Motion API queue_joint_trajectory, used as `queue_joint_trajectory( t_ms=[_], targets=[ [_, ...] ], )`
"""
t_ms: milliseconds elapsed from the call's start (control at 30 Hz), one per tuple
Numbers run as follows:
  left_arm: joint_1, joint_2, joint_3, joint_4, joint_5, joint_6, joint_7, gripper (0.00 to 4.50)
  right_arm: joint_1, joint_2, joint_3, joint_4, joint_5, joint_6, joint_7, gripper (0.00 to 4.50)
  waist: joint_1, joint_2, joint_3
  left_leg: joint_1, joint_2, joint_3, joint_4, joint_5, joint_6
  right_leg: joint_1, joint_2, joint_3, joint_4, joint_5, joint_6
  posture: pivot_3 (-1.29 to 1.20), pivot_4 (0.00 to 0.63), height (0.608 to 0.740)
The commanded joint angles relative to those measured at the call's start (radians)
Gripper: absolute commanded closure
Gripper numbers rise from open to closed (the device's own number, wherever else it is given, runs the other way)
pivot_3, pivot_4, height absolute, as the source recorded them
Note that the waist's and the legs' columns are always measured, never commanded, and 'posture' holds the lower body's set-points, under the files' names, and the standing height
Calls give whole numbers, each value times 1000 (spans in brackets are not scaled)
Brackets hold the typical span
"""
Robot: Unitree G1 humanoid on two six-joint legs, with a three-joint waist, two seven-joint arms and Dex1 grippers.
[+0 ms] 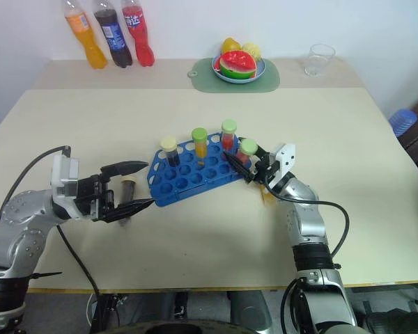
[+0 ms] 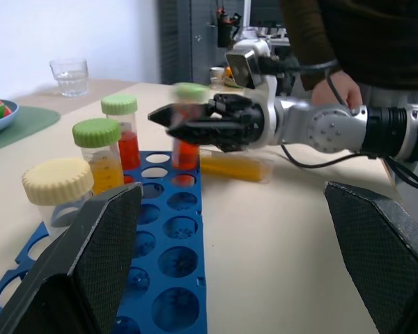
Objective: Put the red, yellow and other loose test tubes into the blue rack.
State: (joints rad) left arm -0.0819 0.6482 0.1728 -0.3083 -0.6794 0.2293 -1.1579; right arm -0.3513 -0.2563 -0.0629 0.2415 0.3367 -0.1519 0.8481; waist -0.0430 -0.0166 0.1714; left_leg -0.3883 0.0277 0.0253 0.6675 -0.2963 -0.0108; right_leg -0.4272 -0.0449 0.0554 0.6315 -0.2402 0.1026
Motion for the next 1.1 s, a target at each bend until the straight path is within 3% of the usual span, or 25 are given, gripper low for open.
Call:
queue_joint_trajectory(
  t_ms=[33,233,333,433,567,700,800,933,1100],
  targets=[
    [-3,1,11,-15,-15,-9,-8,197,6,-36,-7,-57,-18,-42,-5,16,1,0,0,0,0,0,0,0,0,0,0,0,0,0,0,0,150,740],
    [-11,-7,-5,-3,-12,-11,-21,197,80,-191,-30,-267,-69,103,-59,16,9,0,0,-1,0,0,0,0,0,0,-1,0,0,0,0,0,150,740],
    [-11,-10,-11,3,-7,-13,-33,197,158,-297,-50,-440,-49,309,-93,16,12,0,0,-1,-1,0,0,0,0,0,-1,0,-1,0,0,0,150,740],
    [-18,-16,-20,15,-3,-16,-42,197,235,-397,-68,-624,-134,484,-171,16,17,0,0,-1,-1,0,0,0,0,0,0,0,-1,0,0,0,150,740],
    [-29,-30,-36,29,3,-22,-50,197,182,-496,-79,-736,-25,891,-183,16,17,0,0,0,-1,0,1,0,0,0,0,0,-1,-2,-3,0,150,740],
    [-33,-45,-50,34,9,-27,-50,197,-80,-497,-64,-633,72,1413,-243,16,16,0,0,0,-1,0,1,0,0,0,0,1,-1,-2,-3,0,150,740],
    [-29,-55,-52,27,9,-29,-46,197,-229,-458,-52,-519,77,1612,-287,16,24,0,-1,-1,-1,-1,1,0,0,0,0,0,-1,-2,-4,0,150,740],
    [-11,-61,-51,15,12,-37,-35,197,-335,-432,-17,-384,74,1748,-311,16,31,0,0,-3,-1,-2,0,0,0,-1,0,-1,-2,-1,-1,0,150,740],
    [22,-62,-41,-12,9,-40,-15,197,-383,-438,45,-268,85,1766,-327,16,28,0,0,-4,-2,-1,0,0,0,-1,-1,-1,-3,0,-1,0,150,740]
  ],
)
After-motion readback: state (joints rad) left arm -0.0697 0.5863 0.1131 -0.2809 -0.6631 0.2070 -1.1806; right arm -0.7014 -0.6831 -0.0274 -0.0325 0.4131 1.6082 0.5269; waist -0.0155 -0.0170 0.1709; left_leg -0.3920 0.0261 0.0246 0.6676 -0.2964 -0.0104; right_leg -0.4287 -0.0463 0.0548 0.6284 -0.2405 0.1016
